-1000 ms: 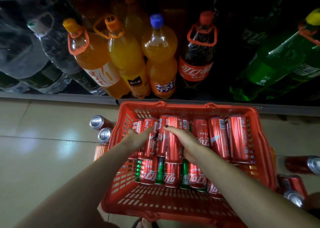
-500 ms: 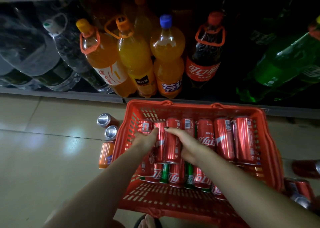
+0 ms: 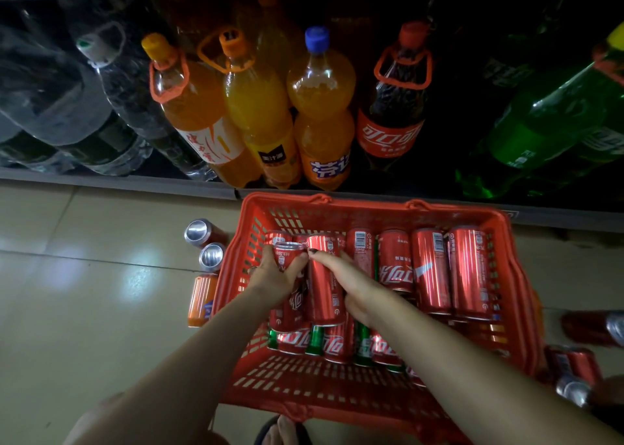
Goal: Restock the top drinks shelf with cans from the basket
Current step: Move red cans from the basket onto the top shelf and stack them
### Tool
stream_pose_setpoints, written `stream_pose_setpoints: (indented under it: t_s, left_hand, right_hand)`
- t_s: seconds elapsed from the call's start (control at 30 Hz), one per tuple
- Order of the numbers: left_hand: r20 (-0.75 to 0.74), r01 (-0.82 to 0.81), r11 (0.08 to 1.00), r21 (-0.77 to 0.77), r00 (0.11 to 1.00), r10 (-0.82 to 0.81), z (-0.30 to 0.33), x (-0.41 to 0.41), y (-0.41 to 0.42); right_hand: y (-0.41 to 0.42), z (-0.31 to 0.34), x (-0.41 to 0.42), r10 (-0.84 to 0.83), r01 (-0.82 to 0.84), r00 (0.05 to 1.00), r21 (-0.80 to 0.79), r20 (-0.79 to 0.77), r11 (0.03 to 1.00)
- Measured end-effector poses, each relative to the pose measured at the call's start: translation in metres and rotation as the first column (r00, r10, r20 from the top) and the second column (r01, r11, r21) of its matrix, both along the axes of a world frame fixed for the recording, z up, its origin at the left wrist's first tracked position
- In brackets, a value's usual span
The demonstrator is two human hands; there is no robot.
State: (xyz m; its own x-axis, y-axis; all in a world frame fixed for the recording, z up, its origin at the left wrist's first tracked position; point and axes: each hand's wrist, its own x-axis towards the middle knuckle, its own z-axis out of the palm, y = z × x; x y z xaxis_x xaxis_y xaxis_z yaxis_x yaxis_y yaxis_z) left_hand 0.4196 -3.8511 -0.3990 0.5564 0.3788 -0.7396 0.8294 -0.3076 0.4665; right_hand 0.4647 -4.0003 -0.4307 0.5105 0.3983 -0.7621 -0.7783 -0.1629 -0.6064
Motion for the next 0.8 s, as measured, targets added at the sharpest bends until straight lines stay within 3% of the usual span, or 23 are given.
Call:
stream_pose_setpoints:
  t_s: [0.17,0.33,0.53,0.67,0.8]
  left_hand:
    - [0.004,0.005,0.999,0.054,1.0,-0.005,0.01,-0.002,-0.004]
    - [0.046,-0.053,0.999,-0.004,0.998,0.053,0.006,-0.003,-0.005]
    - [0.026,-0.095,0.995,-0.036,0.995,0.096,0.014,0.01,-0.022]
    - [-0.024,-0.077,0.997,-0.008,0.997,0.076,0.015,0.018,-0.03]
    - [0.022,-0.203,0.943,-0.264,0.976,0.216,0.009,0.008,-0.021]
  right_hand:
    - [0.001,0.001,-0.003,0.027,-0.027,1.0,-0.018,-0.007,0.999]
    - [0.001,-0.003,-0.007,-0.068,0.069,0.995,0.021,-0.072,0.997]
    - [-0.005,0.002,-0.001,-0.156,0.158,0.987,-0.054,0.042,0.986]
    - [-0.011,-0.001,0.003,-0.16,0.16,0.987,-0.057,0.004,0.985]
    - [-0.009,-0.006,-0.001,-0.098,0.097,0.995,-0.08,-0.006,0.992]
